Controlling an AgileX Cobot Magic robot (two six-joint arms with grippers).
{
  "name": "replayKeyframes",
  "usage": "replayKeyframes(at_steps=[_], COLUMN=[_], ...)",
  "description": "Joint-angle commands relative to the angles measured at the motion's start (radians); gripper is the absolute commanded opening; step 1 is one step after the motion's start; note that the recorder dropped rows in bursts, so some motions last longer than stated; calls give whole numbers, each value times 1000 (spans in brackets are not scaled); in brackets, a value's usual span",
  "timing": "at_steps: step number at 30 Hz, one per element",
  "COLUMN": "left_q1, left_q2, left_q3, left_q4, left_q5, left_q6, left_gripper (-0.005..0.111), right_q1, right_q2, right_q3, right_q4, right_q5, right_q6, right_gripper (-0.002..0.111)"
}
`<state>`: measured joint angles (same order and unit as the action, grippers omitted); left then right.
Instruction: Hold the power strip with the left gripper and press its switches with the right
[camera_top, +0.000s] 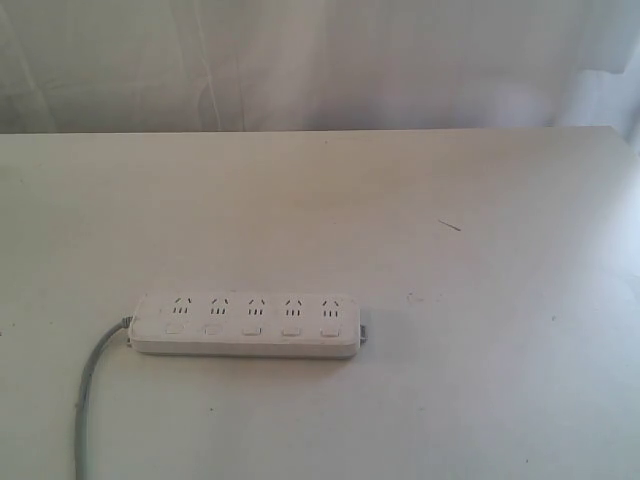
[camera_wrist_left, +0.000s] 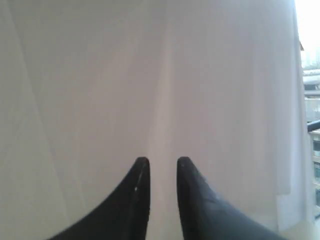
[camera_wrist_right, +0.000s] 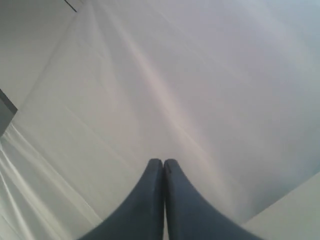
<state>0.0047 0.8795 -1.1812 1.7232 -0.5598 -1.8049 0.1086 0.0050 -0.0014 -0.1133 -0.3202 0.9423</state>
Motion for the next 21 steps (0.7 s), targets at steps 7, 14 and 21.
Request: replayKeyframes(at_steps=[7, 14, 21], left_q1=[4, 4, 4], left_q2=[231, 249, 249], left_q3=[-10, 132, 259], left_q4=[21, 21, 21], left_q5=[-211, -162, -124], left_q6=[46, 292, 528], left_gripper=[53, 53, 53], right_q1=[2, 2, 2], right_q2=[-5, -5, -5], right_q3=[1, 1, 1], right_q4=[-40, -90, -110], right_q5=[44, 61, 61], right_q6=[5, 5, 5], right_gripper=[0, 0, 0])
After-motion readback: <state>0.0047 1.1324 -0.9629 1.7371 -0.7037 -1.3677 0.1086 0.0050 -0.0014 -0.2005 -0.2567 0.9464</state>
